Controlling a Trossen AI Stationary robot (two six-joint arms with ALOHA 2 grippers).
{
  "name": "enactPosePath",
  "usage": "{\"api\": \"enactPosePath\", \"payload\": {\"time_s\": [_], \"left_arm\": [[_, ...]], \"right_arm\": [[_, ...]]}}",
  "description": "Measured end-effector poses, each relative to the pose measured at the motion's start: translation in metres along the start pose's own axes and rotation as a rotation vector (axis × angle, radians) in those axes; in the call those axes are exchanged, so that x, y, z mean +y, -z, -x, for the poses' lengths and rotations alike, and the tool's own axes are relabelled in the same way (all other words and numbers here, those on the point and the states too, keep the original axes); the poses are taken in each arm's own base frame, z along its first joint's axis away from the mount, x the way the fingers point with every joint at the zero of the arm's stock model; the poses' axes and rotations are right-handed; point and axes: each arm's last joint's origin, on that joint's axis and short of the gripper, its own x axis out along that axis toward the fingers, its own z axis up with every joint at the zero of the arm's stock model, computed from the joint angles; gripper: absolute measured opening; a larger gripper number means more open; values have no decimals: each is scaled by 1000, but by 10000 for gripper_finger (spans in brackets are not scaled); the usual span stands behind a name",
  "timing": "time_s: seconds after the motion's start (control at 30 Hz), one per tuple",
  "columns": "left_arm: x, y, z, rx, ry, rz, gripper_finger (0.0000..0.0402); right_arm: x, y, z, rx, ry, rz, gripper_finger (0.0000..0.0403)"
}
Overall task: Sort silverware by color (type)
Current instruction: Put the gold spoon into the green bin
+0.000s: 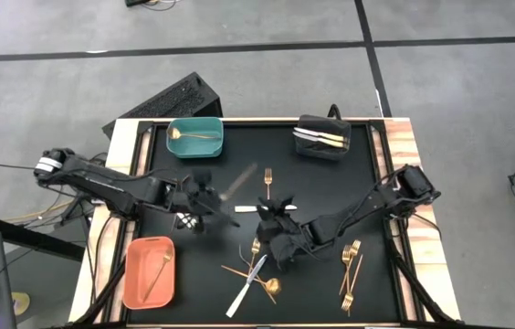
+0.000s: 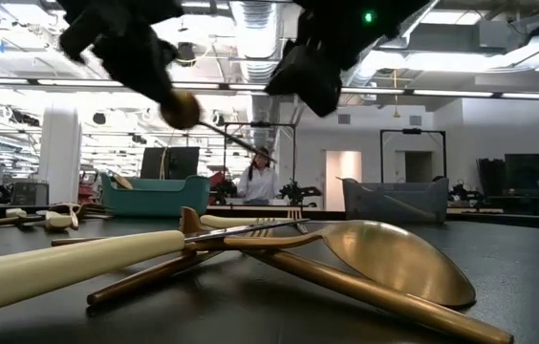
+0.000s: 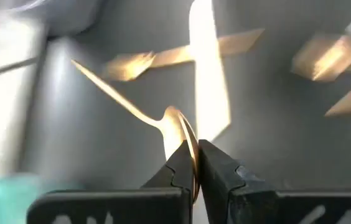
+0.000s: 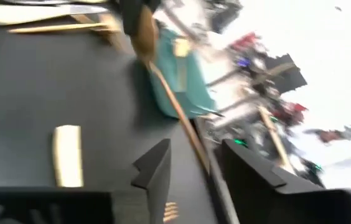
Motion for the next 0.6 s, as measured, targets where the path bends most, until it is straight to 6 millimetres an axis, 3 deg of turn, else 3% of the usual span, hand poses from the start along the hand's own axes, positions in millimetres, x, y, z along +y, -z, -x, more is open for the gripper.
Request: {"api": "enactPosePath", "payload": {"time_s": [0.13,0.23,0.43,0.6], "left_arm": [[24,4,28,177,-66,-200,1],[47,7,47,251,-74,-205,1],[90,27,66,287,-24,-67,0],[120,38,73,175,30,199,0]], "right_arm": [[-2,-4,4,1,28,-45,198],[-3,-5,2,4,30,-99,201],[-6,4,-10,54,21,-188,197],[-5,11,-14,85,2,-238,196]]}}
